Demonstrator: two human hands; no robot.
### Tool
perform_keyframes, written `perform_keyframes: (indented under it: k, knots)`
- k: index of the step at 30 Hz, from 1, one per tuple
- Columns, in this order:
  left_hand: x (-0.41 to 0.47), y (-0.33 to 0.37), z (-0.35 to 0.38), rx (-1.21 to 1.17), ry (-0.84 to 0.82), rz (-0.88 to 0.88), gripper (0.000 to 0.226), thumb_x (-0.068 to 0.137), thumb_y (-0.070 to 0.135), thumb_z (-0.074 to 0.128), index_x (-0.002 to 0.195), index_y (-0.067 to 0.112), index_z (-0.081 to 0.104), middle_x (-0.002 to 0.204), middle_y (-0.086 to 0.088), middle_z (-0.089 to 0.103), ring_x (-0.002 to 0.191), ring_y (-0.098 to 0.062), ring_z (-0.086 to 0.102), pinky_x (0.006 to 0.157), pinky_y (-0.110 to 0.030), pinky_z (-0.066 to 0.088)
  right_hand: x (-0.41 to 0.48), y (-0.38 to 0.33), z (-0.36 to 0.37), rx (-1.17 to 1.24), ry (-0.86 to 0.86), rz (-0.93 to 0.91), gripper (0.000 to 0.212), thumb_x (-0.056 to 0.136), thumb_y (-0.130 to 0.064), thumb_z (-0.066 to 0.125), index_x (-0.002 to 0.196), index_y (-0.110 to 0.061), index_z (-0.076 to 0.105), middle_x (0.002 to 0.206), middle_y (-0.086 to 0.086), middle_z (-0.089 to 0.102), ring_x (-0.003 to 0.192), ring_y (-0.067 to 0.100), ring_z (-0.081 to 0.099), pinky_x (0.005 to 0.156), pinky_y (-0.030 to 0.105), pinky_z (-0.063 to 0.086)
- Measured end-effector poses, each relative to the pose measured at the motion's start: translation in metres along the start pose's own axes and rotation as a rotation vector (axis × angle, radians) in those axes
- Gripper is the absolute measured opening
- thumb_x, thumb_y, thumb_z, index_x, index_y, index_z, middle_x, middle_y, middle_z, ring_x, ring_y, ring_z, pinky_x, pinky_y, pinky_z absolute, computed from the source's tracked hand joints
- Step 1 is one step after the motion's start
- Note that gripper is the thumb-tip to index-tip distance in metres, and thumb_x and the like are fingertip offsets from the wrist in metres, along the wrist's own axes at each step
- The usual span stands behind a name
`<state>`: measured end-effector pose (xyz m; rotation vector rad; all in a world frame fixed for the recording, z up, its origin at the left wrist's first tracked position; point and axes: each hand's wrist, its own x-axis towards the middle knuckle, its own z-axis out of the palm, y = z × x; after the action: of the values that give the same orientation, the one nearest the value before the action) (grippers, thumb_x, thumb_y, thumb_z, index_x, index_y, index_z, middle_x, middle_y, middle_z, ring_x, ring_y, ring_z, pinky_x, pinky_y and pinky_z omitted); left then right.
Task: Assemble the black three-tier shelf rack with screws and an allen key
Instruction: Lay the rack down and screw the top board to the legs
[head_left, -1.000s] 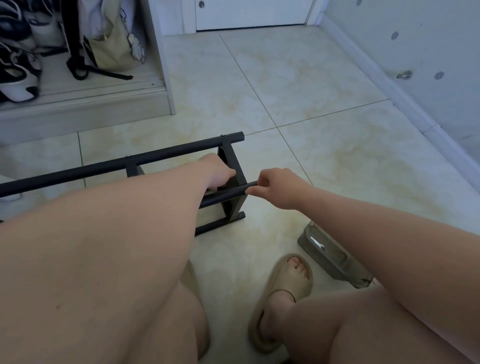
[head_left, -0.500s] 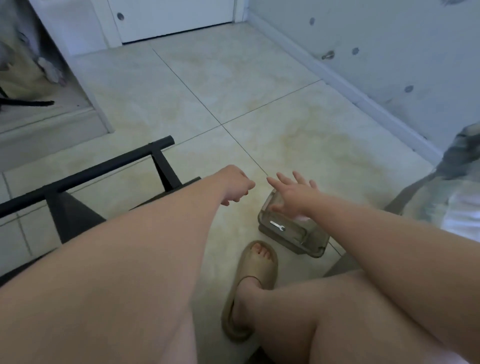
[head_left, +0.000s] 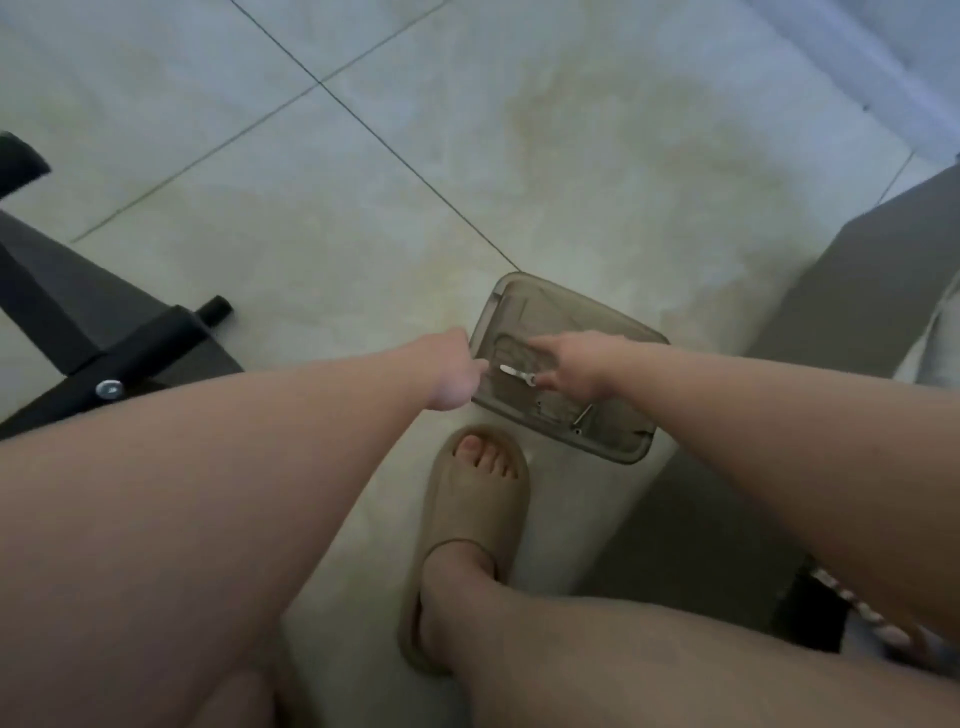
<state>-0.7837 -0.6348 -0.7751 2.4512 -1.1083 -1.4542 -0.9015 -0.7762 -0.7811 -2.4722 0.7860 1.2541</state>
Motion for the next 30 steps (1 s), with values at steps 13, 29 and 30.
perform_keyframes:
  k: [13, 29, 30]
  knots:
    - [0.038, -0.025, 0.027, -0.326, 0.175, 0.125, 0.019, 0.101, 0.037, 0.046, 0.107, 0.019, 0.047, 0.092, -0.009, 0.064, 0.081, -0.032, 0.061, 0.068, -0.034, 0.042, 0.056, 0.009, 0.071, 0.008, 0.059, -0.106, 0.036, 0.096, -0.021, 0.06, 0.131, -0.016, 0.051, 0.129, 0.014, 0.059, 0.117, 0.036, 0.058, 0.092, 0.042, 0.05]
    - [-0.069, -0.029, -0.05, -0.257, -0.075, -0.104, 0.045, 0.106, 0.036, 0.036, 0.123, -0.002, 0.055, 0.111, -0.017, 0.069, 0.094, -0.032, 0.071, 0.077, -0.037, 0.053, -0.042, -0.02, -0.043, 0.095, 0.388, -0.206, 0.006, 0.086, -0.012, 0.061, 0.09, -0.015, 0.058, 0.098, 0.011, 0.066, 0.094, 0.033, 0.061, 0.081, 0.038, 0.051]
    - [-0.086, -0.029, -0.063, -0.304, -0.036, -0.114, 0.042, 0.107, 0.034, 0.036, 0.124, 0.0, 0.054, 0.107, -0.013, 0.069, 0.087, -0.027, 0.07, 0.077, -0.036, 0.053, -0.058, -0.029, -0.058, 0.108, 0.431, -0.21, 0.007, 0.086, -0.011, 0.06, 0.088, -0.016, 0.057, 0.097, 0.011, 0.066, 0.094, 0.033, 0.061, 0.08, 0.037, 0.051]
